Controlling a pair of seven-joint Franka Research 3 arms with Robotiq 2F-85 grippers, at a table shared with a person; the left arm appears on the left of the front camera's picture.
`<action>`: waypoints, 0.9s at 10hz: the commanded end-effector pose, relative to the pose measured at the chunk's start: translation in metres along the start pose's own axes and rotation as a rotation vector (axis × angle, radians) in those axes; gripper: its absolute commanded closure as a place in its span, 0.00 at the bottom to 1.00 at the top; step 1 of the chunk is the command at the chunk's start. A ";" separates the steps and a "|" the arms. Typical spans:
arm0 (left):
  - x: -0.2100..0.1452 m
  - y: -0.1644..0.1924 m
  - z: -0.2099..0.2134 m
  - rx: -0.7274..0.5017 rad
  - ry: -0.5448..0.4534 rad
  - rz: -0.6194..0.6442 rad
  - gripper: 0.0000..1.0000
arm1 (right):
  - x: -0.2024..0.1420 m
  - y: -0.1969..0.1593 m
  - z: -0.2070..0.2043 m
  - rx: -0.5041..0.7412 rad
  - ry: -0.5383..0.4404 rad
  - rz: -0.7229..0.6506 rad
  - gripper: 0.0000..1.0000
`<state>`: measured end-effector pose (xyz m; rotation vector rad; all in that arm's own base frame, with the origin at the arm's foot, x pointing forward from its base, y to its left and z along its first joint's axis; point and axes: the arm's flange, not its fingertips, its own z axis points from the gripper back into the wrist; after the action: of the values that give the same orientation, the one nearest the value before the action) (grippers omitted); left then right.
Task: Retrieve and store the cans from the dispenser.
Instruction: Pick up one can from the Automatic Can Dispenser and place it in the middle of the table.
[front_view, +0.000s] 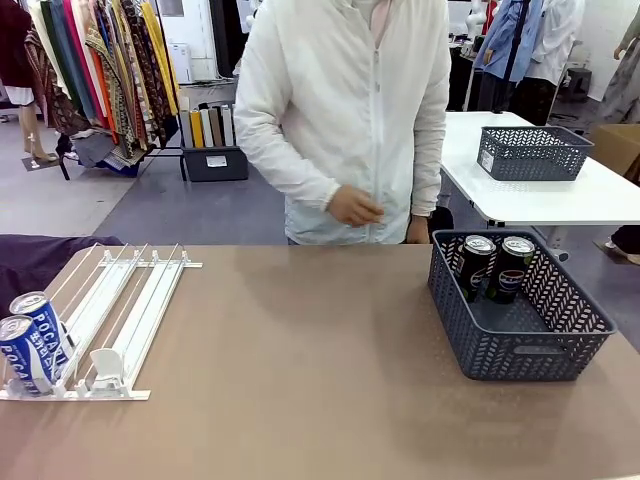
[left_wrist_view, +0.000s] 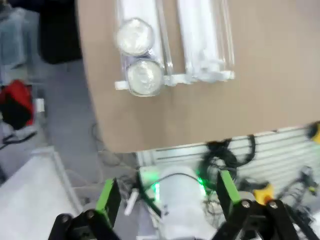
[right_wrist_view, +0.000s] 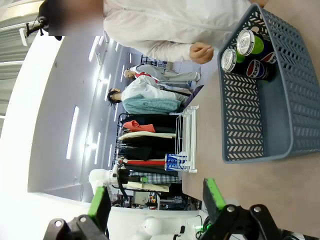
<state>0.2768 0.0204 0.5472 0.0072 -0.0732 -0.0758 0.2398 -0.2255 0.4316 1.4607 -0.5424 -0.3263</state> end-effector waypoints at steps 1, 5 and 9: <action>0.017 0.013 0.003 -0.098 0.070 0.150 0.00 | 0.001 0.002 0.000 0.012 -0.003 0.023 0.00; 0.009 -0.003 -0.003 -0.001 0.021 0.019 0.00 | 0.001 0.002 0.000 0.012 -0.003 0.023 0.00; 0.045 0.022 -0.058 -0.067 -0.052 0.069 0.00 | 0.001 0.002 0.000 0.012 -0.003 0.023 0.00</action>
<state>0.3231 0.0317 0.5030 -0.0381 -0.0841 -0.0262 0.2397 -0.2256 0.4317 1.4606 -0.5427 -0.3265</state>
